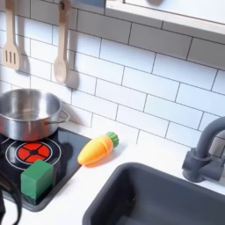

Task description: Push button

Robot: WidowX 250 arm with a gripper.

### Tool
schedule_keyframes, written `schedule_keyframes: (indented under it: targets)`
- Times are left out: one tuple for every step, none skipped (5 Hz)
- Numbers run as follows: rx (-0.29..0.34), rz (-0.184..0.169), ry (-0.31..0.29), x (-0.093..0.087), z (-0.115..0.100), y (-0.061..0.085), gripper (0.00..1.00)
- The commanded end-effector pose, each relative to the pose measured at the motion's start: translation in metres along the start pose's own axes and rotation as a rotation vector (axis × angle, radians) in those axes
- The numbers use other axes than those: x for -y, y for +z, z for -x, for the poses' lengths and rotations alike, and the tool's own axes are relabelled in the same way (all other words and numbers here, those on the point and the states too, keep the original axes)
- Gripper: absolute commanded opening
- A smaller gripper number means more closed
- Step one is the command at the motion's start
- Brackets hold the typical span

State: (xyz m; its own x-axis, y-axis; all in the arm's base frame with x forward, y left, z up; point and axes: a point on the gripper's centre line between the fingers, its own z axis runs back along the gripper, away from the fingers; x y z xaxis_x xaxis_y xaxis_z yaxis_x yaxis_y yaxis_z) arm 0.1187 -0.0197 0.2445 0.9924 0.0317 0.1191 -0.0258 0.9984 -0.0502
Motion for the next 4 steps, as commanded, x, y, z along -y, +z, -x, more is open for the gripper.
schedule_keyframes:
  targets:
    - [0.000, -0.001, 0.000, 0.000, 0.000, 0.000, 1.00]
    - [-0.002, -0.005, 0.011, -0.006, -0.008, -0.004, 1.00]
    - [0.005, -0.034, 0.031, -0.015, -0.017, -0.006, 1.00]
    - [0.004, -0.045, 0.058, -0.025, -0.025, -0.013, 1.00]
